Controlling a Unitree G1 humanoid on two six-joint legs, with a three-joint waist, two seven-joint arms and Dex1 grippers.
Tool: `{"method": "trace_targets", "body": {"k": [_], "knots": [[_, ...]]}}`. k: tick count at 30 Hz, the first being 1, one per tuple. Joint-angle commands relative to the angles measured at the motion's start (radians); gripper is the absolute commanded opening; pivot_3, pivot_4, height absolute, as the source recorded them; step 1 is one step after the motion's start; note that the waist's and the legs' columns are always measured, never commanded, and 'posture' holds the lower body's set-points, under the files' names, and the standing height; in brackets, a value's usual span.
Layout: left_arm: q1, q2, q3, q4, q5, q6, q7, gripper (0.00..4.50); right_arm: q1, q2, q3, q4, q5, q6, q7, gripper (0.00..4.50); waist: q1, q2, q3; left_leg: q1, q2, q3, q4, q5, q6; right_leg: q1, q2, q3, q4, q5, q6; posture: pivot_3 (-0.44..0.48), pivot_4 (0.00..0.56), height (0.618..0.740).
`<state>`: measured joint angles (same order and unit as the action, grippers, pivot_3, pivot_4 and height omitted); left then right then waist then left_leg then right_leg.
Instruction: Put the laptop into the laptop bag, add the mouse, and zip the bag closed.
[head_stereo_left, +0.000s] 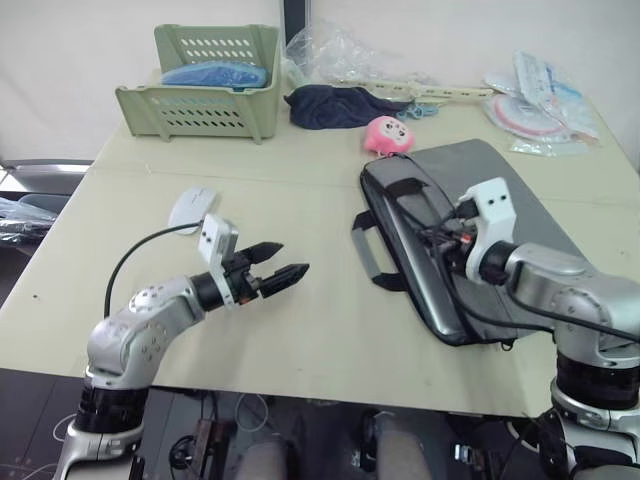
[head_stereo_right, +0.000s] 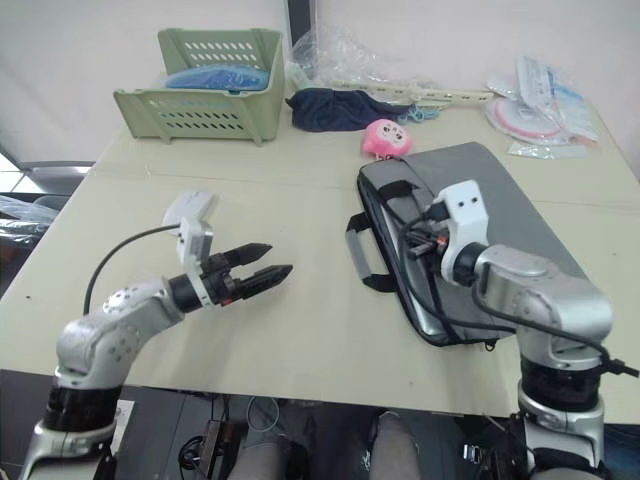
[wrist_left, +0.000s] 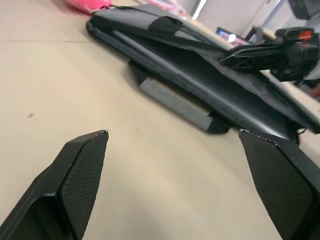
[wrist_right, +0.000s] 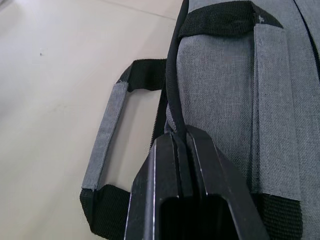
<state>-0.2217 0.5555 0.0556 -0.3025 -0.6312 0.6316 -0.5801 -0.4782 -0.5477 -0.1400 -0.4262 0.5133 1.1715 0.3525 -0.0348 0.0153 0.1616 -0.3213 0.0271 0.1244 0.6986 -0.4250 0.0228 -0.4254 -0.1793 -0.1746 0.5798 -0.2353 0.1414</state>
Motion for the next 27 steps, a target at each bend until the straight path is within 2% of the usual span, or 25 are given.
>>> {"method": "trace_targets", "body": {"k": [1, 5, 9, 13, 15, 16, 18, 21, 24, 27], "knots": [[0.066, -0.012, -0.006, -0.053, 0.055, -0.106, -0.036, 4.49, 0.023, -0.035, 0.047, -0.008, -0.044, -0.120, 0.046, 0.00, 0.002, 0.000, 0.000, 0.000, 0.000, 0.001, 0.000, 0.000, 0.000, 0.000, 0.000, 0.000, 0.000, 0.000, 0.000, 0.000, 0.150, 0.740], [0.129, -0.019, -0.010, -0.023, 0.147, -0.243, -0.057, 4.49, 0.060, -0.061, 0.113, 0.020, -0.101, -0.232, 0.080, 0.00, 0.004, 0.000, 0.000, 0.000, 0.000, 0.001, 0.000, 0.000, 0.000, 0.000, 0.000, 0.000, -0.001, 0.000, 0.000, 0.000, 0.150, 0.740], [0.183, -0.046, 0.033, -0.021, 0.163, -0.309, -0.043, 4.50, 0.127, -0.083, 0.125, 0.023, -0.122, -0.398, 0.173, 1.39, 0.004, 0.000, 0.000, 0.001, 0.001, 0.001, -0.001, 0.000, 0.000, 0.000, 0.000, 0.000, -0.001, 0.000, 0.000, 0.000, 0.150, 0.740], [0.214, -0.002, 0.144, -0.026, 0.121, -0.301, -0.064, 4.50, 0.190, -0.105, -0.016, -0.030, 0.021, -0.448, 0.311, 3.38, 0.007, 0.000, 0.000, -0.001, 0.001, 0.000, 0.000, 0.000, 0.000, 0.000, 0.000, -0.001, -0.003, 0.000, 0.000, 0.000, 0.150, 0.740], [0.223, 0.043, 0.219, -0.012, 0.093, -0.287, -0.097, 4.50, 0.203, -0.144, -0.109, -0.044, 0.113, -0.430, 0.382, 4.22, 0.007, 0.000, 0.000, -0.002, 0.001, 0.000, 0.001, 0.000, 0.000, 0.000, 0.000, -0.001, -0.004, 0.000, 0.000, 0.000, 0.150, 0.740], [0.229, 0.092, 0.283, 0.017, 0.079, -0.283, -0.130, 4.50, 0.218, -0.203, -0.171, -0.028, 0.130, -0.435, 0.436, 4.47, 0.007, 0.000, 0.000, -0.002, 0.001, 0.000, 0.001, 0.000, 0.000, 0.000, 0.000, -0.001, -0.004, 0.000, 0.000, 0.000, 0.150, 0.740], [0.234, 0.172, 0.383, 0.078, 0.057, -0.270, -0.180, 4.50, 0.252, -0.308, -0.256, 0.014, 0.132, -0.454, 0.526, 4.47, 0.009, 0.000, 0.000, -0.002, 0.001, 0.000, 0.001, 0.000, 0.000, 0.000, 0.000, -0.001, -0.004, 0.000, 0.000, 0.000, 0.150, 0.740], [0.232, 0.306, 0.520, 0.224, 0.046, -0.272, -0.272, 4.50, 0.342, -0.452, -0.361, 0.152, 0.021, -0.602, 0.646, 4.47, 0.010, 0.000, 0.000, -0.002, 0.002, 0.000, 0.000, 0.000, 0.000, 0.000, 0.001, -0.001, -0.005, 0.000, 0.000, 0.000, 0.150, 0.740], [0.219, 0.397, 0.575, 0.386, 0.076, -0.303, -0.339, 4.50, 0.396, -0.521, -0.437, 0.305, -0.030, -0.747, 0.745, 4.47, 0.009, -0.002, 0.000, -0.001, 0.002, 0.002, -0.001, 0.000, 0.000, 0.001, 0.001, -0.001, -0.006, 0.000, 0.000, 0.000, 0.150, 0.740], [0.167, 0.503, 0.592, 0.632, 0.113, -0.347, -0.415, 4.50, 0.397, -0.621, -0.493, 0.574, -0.053, -0.873, 0.904, 4.47, 0.006, -0.001, 0.001, 0.000, 0.002, 0.005, -0.002, 0.000, 0.000, 0.001, 0.001, -0.001, -0.007, 0.000, 0.001, 0.000, 0.150, 0.740]]}}
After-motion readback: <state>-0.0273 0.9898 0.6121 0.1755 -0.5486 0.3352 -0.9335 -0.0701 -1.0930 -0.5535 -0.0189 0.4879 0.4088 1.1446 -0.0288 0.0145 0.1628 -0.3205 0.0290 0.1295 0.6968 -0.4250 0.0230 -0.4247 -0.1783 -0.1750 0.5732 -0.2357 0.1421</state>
